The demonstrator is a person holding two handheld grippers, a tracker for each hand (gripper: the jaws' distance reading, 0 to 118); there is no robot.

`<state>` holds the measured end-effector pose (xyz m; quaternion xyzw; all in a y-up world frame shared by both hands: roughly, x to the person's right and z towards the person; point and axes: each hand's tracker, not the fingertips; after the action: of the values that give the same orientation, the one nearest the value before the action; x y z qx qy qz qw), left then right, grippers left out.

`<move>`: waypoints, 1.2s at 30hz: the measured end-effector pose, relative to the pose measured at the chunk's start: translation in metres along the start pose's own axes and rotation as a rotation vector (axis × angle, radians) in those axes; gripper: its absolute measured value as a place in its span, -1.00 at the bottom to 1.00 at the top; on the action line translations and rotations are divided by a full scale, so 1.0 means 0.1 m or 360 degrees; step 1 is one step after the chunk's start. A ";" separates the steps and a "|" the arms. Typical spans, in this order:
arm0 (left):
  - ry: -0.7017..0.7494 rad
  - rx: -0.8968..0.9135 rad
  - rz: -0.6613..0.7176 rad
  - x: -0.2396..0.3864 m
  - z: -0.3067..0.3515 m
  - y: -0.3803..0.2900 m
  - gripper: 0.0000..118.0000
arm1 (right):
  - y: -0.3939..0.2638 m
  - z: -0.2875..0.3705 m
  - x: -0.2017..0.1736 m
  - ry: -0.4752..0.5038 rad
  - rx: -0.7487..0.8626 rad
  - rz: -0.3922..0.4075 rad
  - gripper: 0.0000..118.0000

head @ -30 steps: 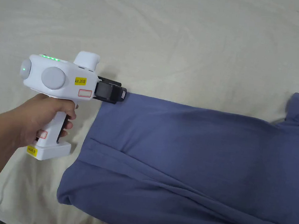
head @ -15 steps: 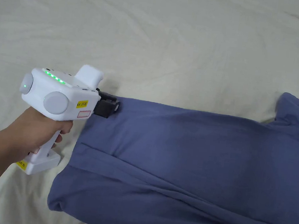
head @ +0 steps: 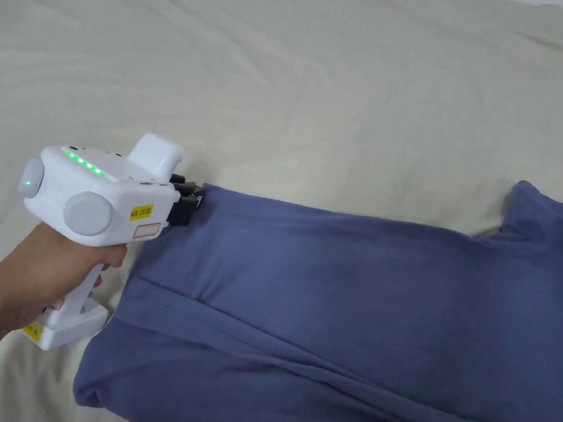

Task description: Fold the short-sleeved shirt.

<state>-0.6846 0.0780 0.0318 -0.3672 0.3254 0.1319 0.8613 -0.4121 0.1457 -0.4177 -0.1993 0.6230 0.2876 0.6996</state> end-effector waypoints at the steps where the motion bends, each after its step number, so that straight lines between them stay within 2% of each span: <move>1: 0.0003 0.0015 0.0018 0.00 0.03 0.01 -0.90 | 0.00 0.02 0.01 0.0002 0.0009 -0.0007 -0.97; 10: -0.0024 0.0166 0.0114 0.00 0.33 0.09 -0.90 | 0.01 0.29 0.07 -0.0021 0.0107 -0.0056 -0.97; 31: 0.0007 0.0385 0.0099 0.27 1.41 -0.03 -0.90 | -0.18 1.46 0.21 0.0024 0.0370 -0.0262 -0.97; 36: 0.0017 0.0425 0.0111 0.34 1.68 -0.21 -0.90 | -0.28 1.78 0.13 0.0020 0.0393 -0.0231 -0.97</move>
<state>-0.5710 0.1838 0.1081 -0.2383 0.3571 0.1153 0.8957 -0.2578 0.2398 -0.4066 -0.1581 0.6418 0.1562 0.7339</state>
